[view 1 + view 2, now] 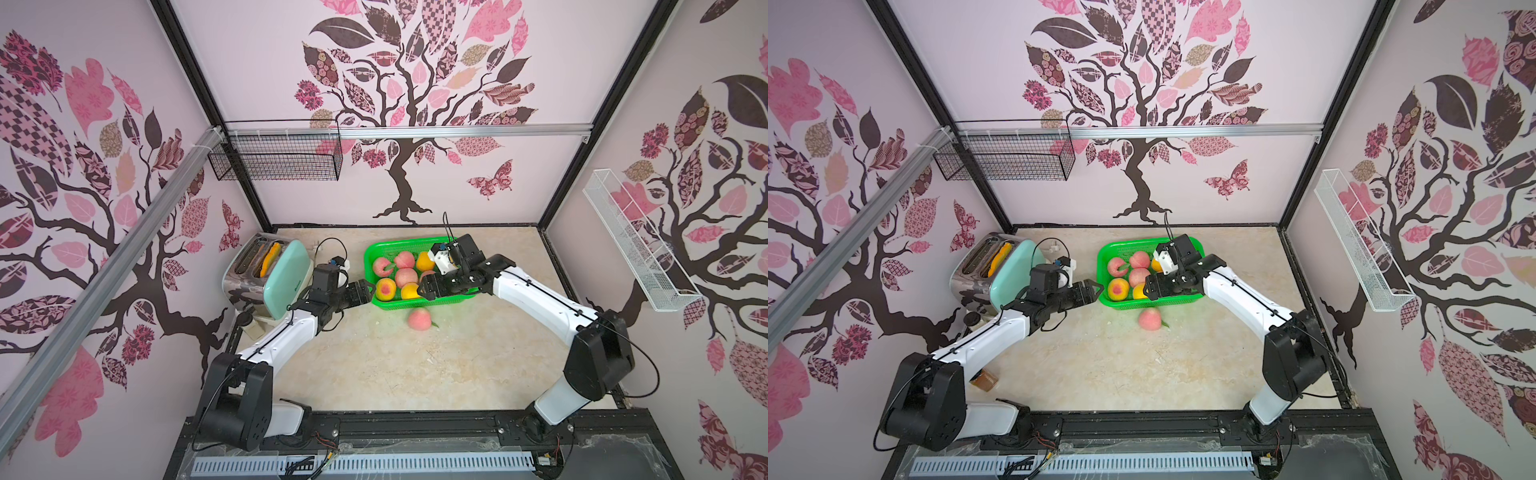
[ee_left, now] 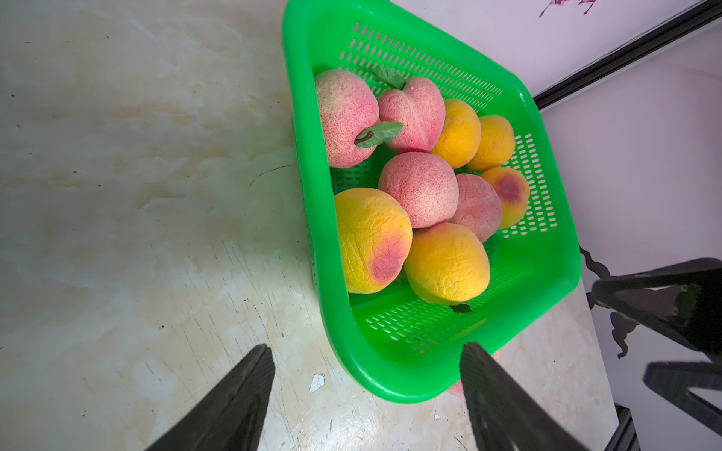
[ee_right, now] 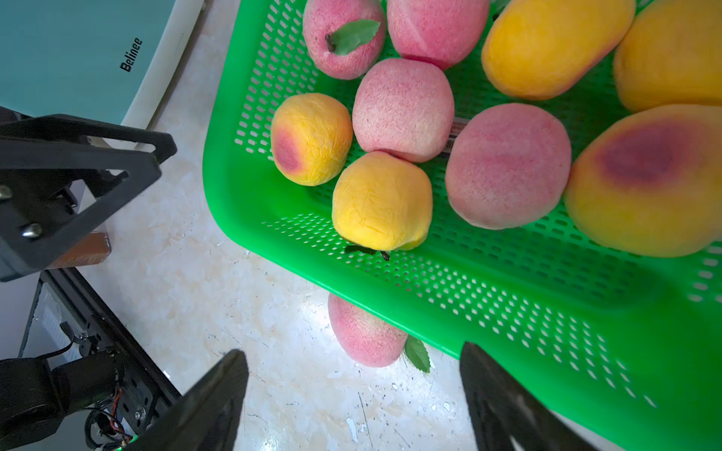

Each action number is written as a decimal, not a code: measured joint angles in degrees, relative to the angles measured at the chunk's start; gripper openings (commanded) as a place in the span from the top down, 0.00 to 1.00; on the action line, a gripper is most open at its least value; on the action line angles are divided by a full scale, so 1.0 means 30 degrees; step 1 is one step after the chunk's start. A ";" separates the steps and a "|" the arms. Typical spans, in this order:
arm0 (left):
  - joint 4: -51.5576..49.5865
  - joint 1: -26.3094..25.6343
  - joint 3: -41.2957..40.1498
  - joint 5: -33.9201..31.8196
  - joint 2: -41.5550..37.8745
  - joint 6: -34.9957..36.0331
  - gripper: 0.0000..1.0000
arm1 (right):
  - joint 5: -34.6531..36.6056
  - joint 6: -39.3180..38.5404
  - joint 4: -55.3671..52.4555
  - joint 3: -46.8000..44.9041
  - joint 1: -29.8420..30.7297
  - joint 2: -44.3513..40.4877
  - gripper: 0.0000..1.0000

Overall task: Put the peaches into the basket
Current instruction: Pick up the peach from the center of the board.

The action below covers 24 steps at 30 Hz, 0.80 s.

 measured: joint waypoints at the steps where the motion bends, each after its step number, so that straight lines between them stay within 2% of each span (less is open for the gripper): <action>1: 0.0007 0.0000 0.0000 0.0044 0.0080 0.0000 0.21 | -0.0022 0.0073 -0.0015 -0.0306 0.0000 -0.0284 0.13; 10: 0.0138 0.0000 0.0117 0.0211 0.0386 -0.0073 0.21 | -0.0641 0.0583 0.0270 -0.2623 0.0000 -0.1705 0.13; 24: 0.0415 0.0000 0.0321 0.0175 0.1005 -0.0146 0.21 | -0.1894 0.1523 0.1712 -0.5093 0.0262 -0.2164 0.13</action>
